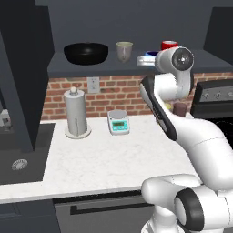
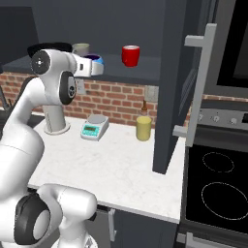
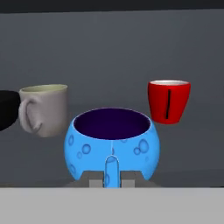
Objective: Gather all objects into one cabinet and sort the glasses and bowls to opposite sides.
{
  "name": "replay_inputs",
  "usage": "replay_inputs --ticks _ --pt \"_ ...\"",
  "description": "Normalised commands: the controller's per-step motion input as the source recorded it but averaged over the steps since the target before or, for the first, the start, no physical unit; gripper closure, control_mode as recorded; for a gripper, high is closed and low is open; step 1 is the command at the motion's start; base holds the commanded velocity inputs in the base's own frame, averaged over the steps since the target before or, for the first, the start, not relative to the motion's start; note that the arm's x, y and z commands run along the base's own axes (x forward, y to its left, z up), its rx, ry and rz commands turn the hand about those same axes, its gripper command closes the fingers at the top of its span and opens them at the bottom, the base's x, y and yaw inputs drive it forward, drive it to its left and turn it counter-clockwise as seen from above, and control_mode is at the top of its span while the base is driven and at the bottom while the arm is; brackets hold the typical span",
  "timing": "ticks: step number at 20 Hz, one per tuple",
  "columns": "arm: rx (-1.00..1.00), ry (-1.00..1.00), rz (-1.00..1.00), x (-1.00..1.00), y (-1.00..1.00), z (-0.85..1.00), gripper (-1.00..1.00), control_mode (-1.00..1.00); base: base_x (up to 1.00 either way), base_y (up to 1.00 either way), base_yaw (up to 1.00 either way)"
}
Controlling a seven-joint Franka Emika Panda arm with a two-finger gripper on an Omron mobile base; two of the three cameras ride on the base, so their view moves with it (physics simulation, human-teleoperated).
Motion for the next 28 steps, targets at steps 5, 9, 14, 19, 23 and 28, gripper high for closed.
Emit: replay_inputs --ticks 5,9,14,19,23,28 --pt "0.06 0.06 0.00 0.40 -0.12 0.01 1.00 -1.00 0.00 0.00 0.00" --pt "0.04 0.02 0.00 0.46 -0.11 0.00 1.00 -1.00 0.00 0.00 0.00" --pt "0.00 0.00 0.00 0.61 -0.03 0.00 1.00 -1.00 0.00 0.00 0.00" --pt "0.00 0.00 0.00 0.52 0.00 0.00 1.00 -1.00 0.00 0.00 0.00" --pt "0.00 0.00 0.00 0.33 0.00 0.00 -1.00 -1.00 0.00 0.00 0.00" --pt "0.00 0.00 0.00 0.04 0.00 0.02 -1.00 -1.00 0.00 0.00 0.00"
